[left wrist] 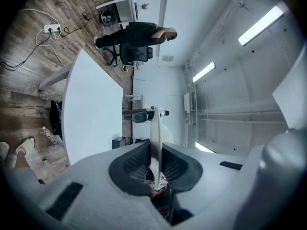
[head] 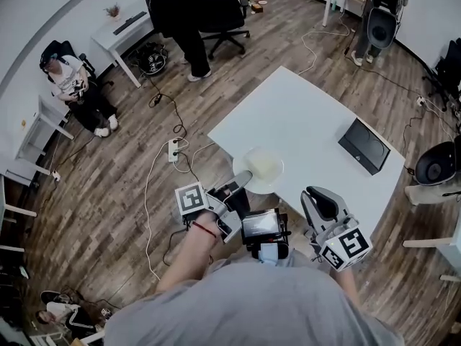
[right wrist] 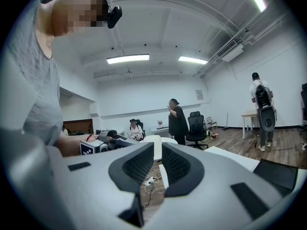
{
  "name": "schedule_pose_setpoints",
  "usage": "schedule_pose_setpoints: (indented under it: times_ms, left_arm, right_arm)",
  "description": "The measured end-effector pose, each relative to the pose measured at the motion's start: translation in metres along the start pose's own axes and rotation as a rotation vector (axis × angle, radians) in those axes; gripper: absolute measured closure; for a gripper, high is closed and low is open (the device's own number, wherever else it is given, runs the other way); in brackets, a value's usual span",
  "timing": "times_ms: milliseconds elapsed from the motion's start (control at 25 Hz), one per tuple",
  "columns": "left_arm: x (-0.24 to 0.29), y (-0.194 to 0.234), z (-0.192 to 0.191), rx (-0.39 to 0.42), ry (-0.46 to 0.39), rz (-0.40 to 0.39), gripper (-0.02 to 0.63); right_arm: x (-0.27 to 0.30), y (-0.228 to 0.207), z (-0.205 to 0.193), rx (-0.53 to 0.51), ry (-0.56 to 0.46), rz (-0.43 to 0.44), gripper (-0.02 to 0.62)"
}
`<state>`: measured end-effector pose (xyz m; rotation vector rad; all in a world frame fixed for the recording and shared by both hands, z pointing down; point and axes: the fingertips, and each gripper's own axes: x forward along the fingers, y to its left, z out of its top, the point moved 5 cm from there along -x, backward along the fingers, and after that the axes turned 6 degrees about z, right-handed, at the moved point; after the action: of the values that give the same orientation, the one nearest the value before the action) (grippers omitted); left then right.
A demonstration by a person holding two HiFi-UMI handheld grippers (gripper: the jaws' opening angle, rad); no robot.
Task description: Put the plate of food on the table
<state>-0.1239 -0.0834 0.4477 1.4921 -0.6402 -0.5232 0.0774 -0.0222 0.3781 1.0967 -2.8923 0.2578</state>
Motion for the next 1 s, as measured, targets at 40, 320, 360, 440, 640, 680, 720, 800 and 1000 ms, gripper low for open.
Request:
schedule_pose_setpoints:
  times_ms: [40,320,360,440,640,680,720,800,1000]
  left_arm:
    - [0.008,0.0,0.004,0.001,0.002,-0.001,0.568]
    - [0.064,-0.006,0.025,0.007,0.026,-0.017,0.568]
    - [0.069,-0.005,0.027,0.013,0.029,-0.014,0.568]
    - [0.078,-0.001,0.03,0.024,0.036,-0.007,0.568]
    - [0.097,0.009,0.046,0.01,0.051,0.006,0.569]
    - [0.1,0.011,0.048,0.009,0.057,0.009,0.568]
    - [0.102,0.013,0.05,0.007,0.064,0.01,0.568]
    - [0.108,0.015,0.052,0.006,0.085,0.004,0.568]
    - [0.124,0.013,0.071,0.007,0.16,-0.015,0.568]
  right_arm:
    - [0.003,-0.009,0.001,0.003,0.0,0.001,0.561]
    - [0.013,-0.064,0.012,0.004,-0.001,0.019,0.561]
    - [0.012,-0.07,0.012,0.0,-0.001,0.021,0.561]
    - [0.013,-0.081,0.013,-0.009,0.004,0.023,0.561]
    - [0.027,-0.101,0.011,-0.015,0.019,0.016,0.561]
    - [0.029,-0.103,0.01,-0.017,0.019,0.014,0.561]
    - [0.031,-0.104,0.009,-0.017,0.019,0.011,0.561]
    - [0.034,-0.106,0.006,-0.007,0.02,0.002,0.561]
    - [0.051,-0.11,0.008,0.01,0.036,-0.01,0.561]
